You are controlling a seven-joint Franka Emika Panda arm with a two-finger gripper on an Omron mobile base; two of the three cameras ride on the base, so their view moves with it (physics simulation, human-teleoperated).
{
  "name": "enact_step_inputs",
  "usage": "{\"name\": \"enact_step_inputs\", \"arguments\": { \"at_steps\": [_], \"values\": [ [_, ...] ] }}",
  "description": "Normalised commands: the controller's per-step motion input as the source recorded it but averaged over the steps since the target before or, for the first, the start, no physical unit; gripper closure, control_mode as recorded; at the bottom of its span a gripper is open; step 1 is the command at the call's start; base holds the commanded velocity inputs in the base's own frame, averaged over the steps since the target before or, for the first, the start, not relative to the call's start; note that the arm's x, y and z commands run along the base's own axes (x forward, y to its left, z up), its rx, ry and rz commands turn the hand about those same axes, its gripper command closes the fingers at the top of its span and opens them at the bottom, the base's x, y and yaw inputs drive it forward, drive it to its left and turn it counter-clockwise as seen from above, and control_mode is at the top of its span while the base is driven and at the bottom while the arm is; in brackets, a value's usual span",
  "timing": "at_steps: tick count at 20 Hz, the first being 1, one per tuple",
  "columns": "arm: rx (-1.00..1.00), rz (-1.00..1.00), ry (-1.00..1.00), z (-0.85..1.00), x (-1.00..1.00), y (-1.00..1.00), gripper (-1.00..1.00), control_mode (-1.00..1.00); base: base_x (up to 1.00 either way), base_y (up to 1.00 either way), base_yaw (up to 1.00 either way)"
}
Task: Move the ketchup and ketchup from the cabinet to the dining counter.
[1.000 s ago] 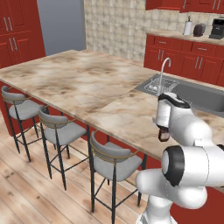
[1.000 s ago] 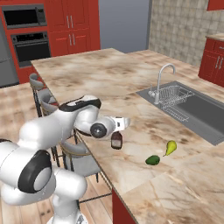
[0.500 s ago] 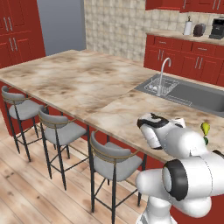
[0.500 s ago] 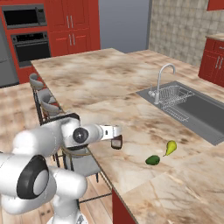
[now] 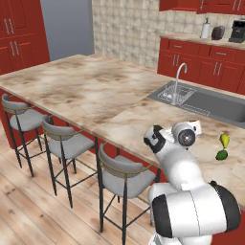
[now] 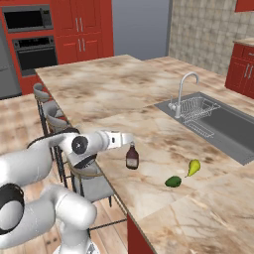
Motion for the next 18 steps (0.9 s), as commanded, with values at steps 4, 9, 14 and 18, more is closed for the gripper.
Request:
{"name": "enact_step_inputs", "arguments": {
  "at_steps": [4,9,14,18],
  "values": [
    [0.07,0.0,0.14,0.73,-0.36,0.0,-1.0,-1.0,0.0,0.0,0.0],
    [0.08,0.0,0.24,0.71,-0.38,0.0,-1.0,-1.0,0.0,0.0,0.0],
    [0.13,0.0,0.3,0.6,-0.44,0.0,-1.0,-1.0,0.0,0.0,0.0],
    [0.07,0.0,0.23,0.28,-0.59,0.1,-1.0,-1.0,0.0,0.0,0.0]
  ]
}}
